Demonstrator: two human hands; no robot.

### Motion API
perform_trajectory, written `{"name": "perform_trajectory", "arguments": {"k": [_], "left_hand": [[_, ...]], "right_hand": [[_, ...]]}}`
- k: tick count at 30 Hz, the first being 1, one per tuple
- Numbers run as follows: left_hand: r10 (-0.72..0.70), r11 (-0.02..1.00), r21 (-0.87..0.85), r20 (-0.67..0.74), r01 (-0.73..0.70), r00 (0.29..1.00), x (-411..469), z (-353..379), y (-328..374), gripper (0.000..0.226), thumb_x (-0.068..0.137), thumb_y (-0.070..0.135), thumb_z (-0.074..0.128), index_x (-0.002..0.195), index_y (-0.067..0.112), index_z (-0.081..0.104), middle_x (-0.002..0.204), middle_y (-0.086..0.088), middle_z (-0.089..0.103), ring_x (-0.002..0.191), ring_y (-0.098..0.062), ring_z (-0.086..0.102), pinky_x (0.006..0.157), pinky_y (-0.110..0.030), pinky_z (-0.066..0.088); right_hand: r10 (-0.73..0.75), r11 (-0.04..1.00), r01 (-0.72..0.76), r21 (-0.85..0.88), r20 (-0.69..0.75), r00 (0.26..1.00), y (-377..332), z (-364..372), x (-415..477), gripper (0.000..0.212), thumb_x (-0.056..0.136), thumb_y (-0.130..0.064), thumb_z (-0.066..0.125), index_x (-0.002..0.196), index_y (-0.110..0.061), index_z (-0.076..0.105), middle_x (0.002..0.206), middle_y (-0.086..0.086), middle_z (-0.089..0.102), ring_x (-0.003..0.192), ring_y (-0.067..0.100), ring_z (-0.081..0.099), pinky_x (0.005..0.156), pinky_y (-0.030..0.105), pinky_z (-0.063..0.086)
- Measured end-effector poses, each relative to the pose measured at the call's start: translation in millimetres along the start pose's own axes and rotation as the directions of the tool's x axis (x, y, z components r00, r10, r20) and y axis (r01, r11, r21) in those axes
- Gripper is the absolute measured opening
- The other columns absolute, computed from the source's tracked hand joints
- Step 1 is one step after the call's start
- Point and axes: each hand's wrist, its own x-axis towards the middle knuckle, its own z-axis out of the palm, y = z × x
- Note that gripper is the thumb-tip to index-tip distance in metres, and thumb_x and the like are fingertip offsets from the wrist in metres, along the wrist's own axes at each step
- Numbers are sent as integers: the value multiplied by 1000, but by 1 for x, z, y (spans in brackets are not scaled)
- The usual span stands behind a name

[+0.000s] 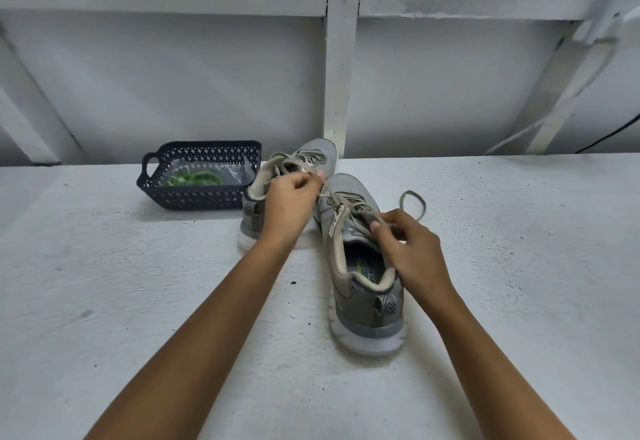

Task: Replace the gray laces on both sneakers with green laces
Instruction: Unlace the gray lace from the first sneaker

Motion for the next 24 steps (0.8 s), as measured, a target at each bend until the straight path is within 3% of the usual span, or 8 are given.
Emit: {"name": "perform_trajectory", "arguments": {"k": [4,6,10,13,16,19,22,24], "left_hand": [[-103,962,270,233,38,967,-8,7,-6,32,86,35,65,83,5,73,83,-22,70,73,-20,58,78,-39,49],[-71,967,255,200,18,977,-8,8,-8,27,87,29,65,79,5,74,84,-27,68,72,-20,57,77,-43,51],[-30,999,38,3,30,1000,-2,2,0,20,84,27,68,65,22,73,77,-20,70,76,-30,63,85,-52,53],[3,1000,-4,-97,-3,995,1,-2,5,25,88,27,65,66,16,69,71,-15,66,70,-22,57,82,-49,53],[-56,996,73,39,53,998,2,1,-2,37,81,39,67,68,4,68,70,-18,62,69,-20,54,80,-46,52],[-112,957,284,195,53,974,-5,8,-10,35,86,32,66,75,-1,71,67,-19,60,64,-19,50,67,-33,44],[-52,973,228,131,21,990,-5,8,-10,29,87,26,65,70,3,72,73,-25,65,66,-20,53,73,-42,51],[-51,993,113,33,47,998,-1,4,-6,26,86,24,65,64,13,72,67,-7,69,72,-26,62,80,-49,55]], "right_hand": [[2,1000,-2,-2,5,1000,0,0,0,12,89,-27,60,95,-22,68,92,-6,69,89,6,62,74,20,46],[1,1000,-1,-1,4,1000,0,0,0,12,89,-27,60,96,-22,69,92,-5,69,89,6,62,75,21,46],[3,1000,-3,4,4,1000,0,0,0,11,89,-27,60,95,-23,69,93,-6,69,89,5,61,74,19,45],[5,1000,-5,8,3,1000,0,0,0,10,89,-27,60,94,-25,68,92,-6,69,88,4,61,73,19,45],[-2,1000,2,9,2,1000,0,1,0,8,89,-26,60,93,-25,68,92,-7,69,88,4,61,72,17,44],[-3,1000,3,16,2,1000,0,0,0,8,89,-25,60,91,-26,67,91,-7,69,87,3,62,72,15,44],[-4,1000,4,10,3,1000,0,0,0,8,89,-25,60,92,-26,68,91,-7,69,88,4,62,74,19,46],[-3,1000,3,8,3,1000,-1,0,0,8,89,-25,60,92,-26,68,91,-8,69,88,3,61,72,15,44]]}}
